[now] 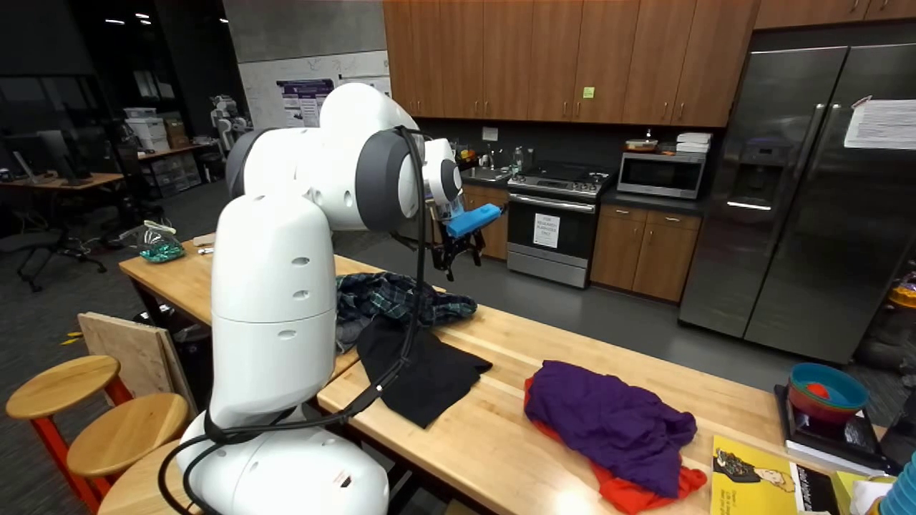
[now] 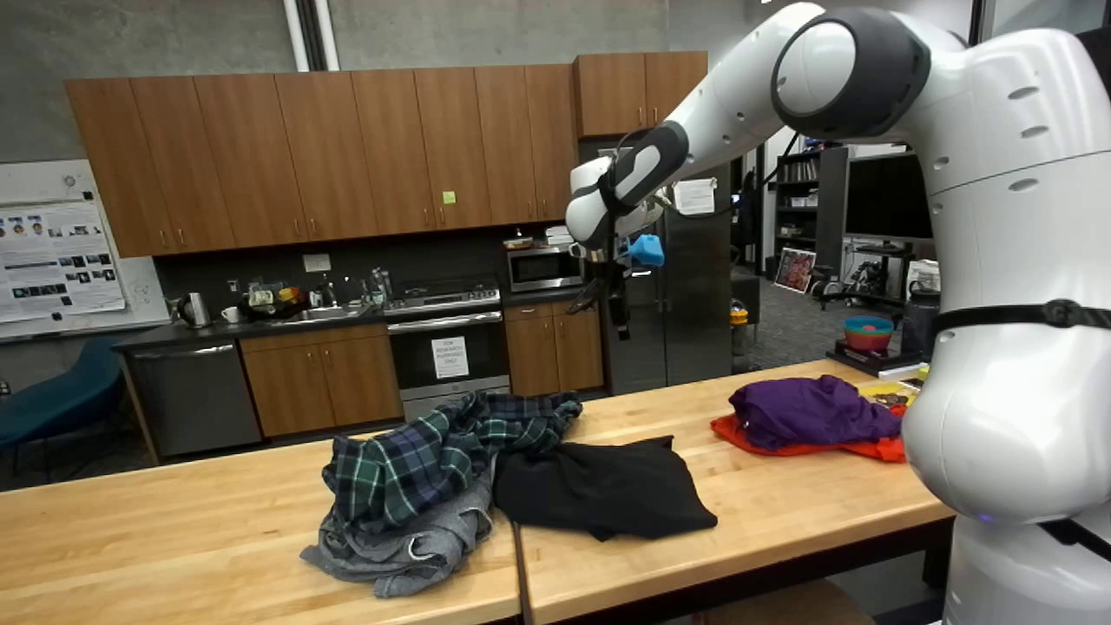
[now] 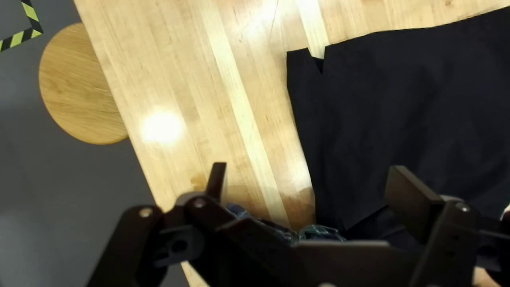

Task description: Move the checked shirt to the left

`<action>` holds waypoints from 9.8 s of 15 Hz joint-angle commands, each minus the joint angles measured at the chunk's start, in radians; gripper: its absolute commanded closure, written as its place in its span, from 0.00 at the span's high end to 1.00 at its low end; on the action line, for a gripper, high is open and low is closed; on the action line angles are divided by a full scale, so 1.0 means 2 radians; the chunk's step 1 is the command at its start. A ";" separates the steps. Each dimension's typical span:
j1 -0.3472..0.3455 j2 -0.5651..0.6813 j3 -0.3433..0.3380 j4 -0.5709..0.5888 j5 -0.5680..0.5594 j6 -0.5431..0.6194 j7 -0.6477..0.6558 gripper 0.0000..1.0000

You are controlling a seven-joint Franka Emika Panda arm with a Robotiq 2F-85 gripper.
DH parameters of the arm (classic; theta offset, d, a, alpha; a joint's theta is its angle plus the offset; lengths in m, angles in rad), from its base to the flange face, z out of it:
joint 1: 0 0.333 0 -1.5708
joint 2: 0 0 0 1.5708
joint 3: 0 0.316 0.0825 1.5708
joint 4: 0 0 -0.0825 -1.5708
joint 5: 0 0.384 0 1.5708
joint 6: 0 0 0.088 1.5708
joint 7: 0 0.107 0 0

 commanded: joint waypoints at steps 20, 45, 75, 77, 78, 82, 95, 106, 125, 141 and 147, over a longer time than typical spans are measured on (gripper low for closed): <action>-0.007 0.053 0.021 -0.011 0.128 0.245 -0.056 1.00; 0.049 0.278 -0.017 0.213 0.110 0.091 -0.214 1.00; 0.112 0.278 -0.044 0.362 0.014 0.040 -0.134 0.01; 0.141 0.322 -0.053 0.465 -0.020 0.008 -0.146 0.01; 0.155 0.322 -0.056 0.485 -0.036 -0.002 -0.148 0.01; 0.208 0.272 -0.062 0.464 -0.099 -0.009 -0.143 0.01; 0.384 0.302 -0.100 0.588 -0.193 -0.095 -0.189 0.01; 0.480 0.343 -0.131 0.632 -0.221 -0.124 -0.238 0.01; 0.417 0.285 -0.140 0.683 -0.062 -0.265 -0.309 1.00; 0.252 0.305 -0.102 0.711 0.030 -0.365 -0.260 1.00; 0.207 0.294 -0.086 0.689 0.067 -0.368 -0.160 1.00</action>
